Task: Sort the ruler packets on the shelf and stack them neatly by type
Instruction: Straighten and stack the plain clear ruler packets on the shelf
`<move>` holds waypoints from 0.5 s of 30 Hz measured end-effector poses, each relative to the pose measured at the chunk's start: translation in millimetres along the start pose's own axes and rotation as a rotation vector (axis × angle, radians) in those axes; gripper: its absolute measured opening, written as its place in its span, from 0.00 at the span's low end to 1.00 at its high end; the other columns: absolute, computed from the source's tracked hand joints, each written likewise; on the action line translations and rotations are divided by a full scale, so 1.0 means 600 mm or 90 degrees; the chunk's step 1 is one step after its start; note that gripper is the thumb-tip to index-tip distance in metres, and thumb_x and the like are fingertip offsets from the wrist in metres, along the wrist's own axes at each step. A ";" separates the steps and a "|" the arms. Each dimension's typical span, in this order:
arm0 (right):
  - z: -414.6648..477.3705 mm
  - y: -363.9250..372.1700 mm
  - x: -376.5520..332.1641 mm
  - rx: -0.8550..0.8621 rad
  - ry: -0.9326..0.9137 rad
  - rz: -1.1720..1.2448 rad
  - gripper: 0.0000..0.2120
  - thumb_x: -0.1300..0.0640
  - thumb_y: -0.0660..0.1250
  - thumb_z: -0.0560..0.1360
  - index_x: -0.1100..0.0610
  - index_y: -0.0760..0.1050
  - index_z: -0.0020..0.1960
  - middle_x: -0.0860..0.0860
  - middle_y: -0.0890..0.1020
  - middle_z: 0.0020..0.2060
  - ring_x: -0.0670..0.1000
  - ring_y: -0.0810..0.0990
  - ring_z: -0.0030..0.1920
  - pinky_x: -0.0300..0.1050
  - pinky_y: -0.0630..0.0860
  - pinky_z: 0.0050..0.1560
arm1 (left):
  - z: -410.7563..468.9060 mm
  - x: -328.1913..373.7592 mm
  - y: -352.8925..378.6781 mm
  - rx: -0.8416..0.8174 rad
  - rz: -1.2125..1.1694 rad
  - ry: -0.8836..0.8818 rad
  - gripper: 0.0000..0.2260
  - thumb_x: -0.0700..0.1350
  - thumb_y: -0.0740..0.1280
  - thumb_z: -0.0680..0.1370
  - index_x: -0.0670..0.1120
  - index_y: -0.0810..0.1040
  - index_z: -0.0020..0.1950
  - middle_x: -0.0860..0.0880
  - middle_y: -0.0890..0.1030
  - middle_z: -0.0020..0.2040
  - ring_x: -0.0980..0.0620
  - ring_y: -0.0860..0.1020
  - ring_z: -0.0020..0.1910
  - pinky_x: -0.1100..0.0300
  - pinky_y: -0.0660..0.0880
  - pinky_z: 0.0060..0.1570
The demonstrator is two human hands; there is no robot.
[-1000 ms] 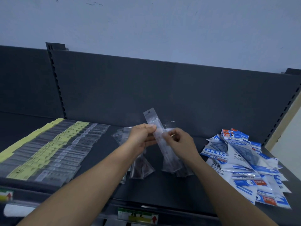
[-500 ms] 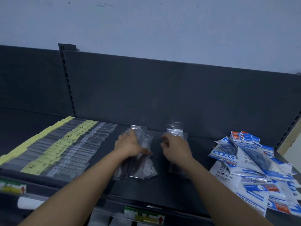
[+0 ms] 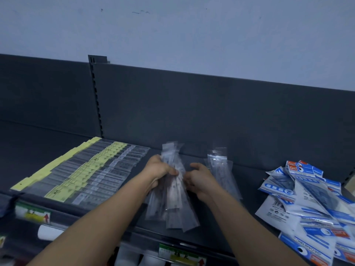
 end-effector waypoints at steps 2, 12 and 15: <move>-0.002 0.001 0.008 0.006 0.013 -0.006 0.25 0.71 0.64 0.73 0.60 0.65 0.68 0.59 0.79 0.47 0.50 0.77 0.35 0.41 0.73 0.31 | -0.003 -0.002 0.004 -0.022 -0.062 -0.004 0.21 0.27 0.73 0.65 0.40 0.73 0.53 0.38 0.81 0.49 0.41 0.81 0.42 0.50 0.81 0.40; -0.006 -0.025 -0.014 0.063 -0.092 0.083 0.06 0.68 0.67 0.75 0.59 0.80 0.48 0.60 0.84 0.45 0.58 0.83 0.44 0.58 0.80 0.50 | -0.003 0.012 -0.004 -0.082 -0.233 -0.014 0.23 0.26 0.73 0.66 0.39 0.72 0.56 0.38 0.82 0.48 0.40 0.82 0.41 0.44 0.81 0.38; -0.014 -0.035 -0.026 0.060 -0.117 0.132 0.16 0.71 0.66 0.74 0.57 0.74 0.58 0.60 0.83 0.50 0.58 0.83 0.49 0.55 0.81 0.48 | -0.003 0.007 -0.002 -0.108 -0.257 -0.035 0.31 0.28 0.75 0.64 0.35 0.72 0.65 0.36 0.82 0.53 0.38 0.83 0.45 0.47 0.81 0.37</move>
Point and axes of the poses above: each hand's wrist, its own z-axis towards the middle knuckle, its own y-axis out of the palm, x = y × z, the point moved 7 cm from there along z, towards the middle knuckle
